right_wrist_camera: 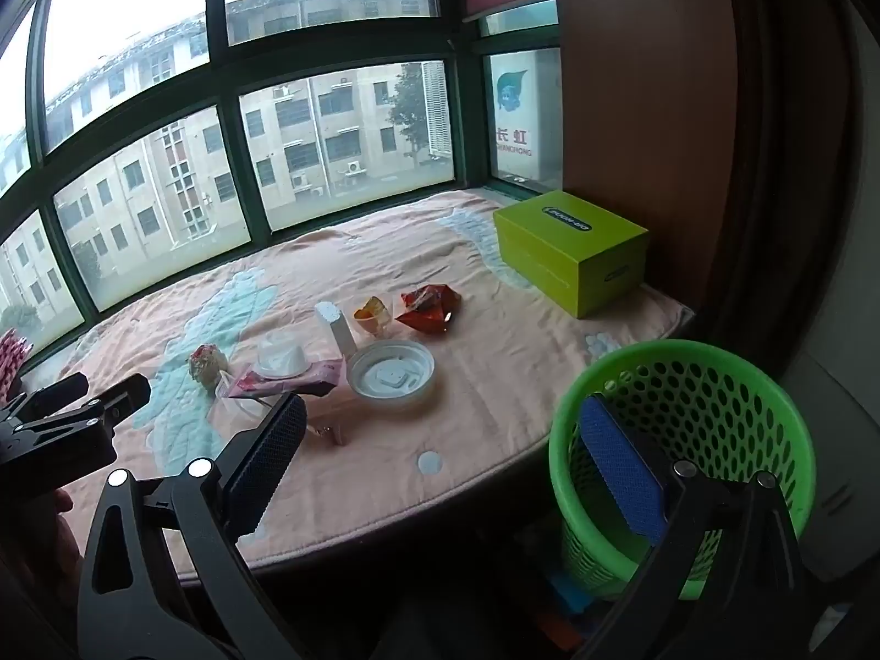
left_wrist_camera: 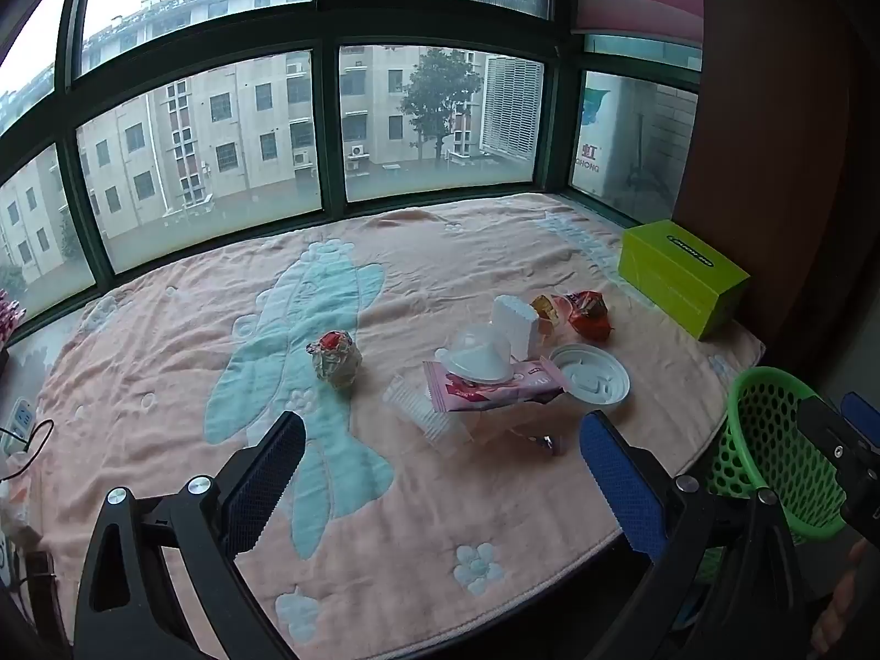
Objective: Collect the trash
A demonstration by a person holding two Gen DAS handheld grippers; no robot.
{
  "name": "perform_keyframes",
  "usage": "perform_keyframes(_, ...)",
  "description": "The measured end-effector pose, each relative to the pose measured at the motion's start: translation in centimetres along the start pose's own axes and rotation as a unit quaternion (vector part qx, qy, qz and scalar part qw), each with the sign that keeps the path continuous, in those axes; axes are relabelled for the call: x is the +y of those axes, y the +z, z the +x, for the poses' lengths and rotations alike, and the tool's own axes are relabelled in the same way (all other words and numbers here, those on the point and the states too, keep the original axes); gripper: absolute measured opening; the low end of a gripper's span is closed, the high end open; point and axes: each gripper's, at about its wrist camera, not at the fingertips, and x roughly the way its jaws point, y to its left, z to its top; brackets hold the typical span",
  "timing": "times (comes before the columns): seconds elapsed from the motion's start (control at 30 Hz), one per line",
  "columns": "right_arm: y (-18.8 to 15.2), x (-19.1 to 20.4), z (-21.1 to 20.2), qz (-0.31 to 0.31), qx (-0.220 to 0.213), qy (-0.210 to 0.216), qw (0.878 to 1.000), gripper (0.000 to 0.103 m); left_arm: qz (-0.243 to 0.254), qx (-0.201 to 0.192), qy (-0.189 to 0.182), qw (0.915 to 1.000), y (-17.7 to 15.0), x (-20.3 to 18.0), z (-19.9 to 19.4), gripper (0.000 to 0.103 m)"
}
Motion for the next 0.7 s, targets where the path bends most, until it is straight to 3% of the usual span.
perform_keyframes(0.7,-0.08,-0.27,0.25,-0.002,0.003,-0.004,1.0,0.098,-0.007,-0.005,-0.005,1.0,0.16,-0.07,-0.22,0.097)
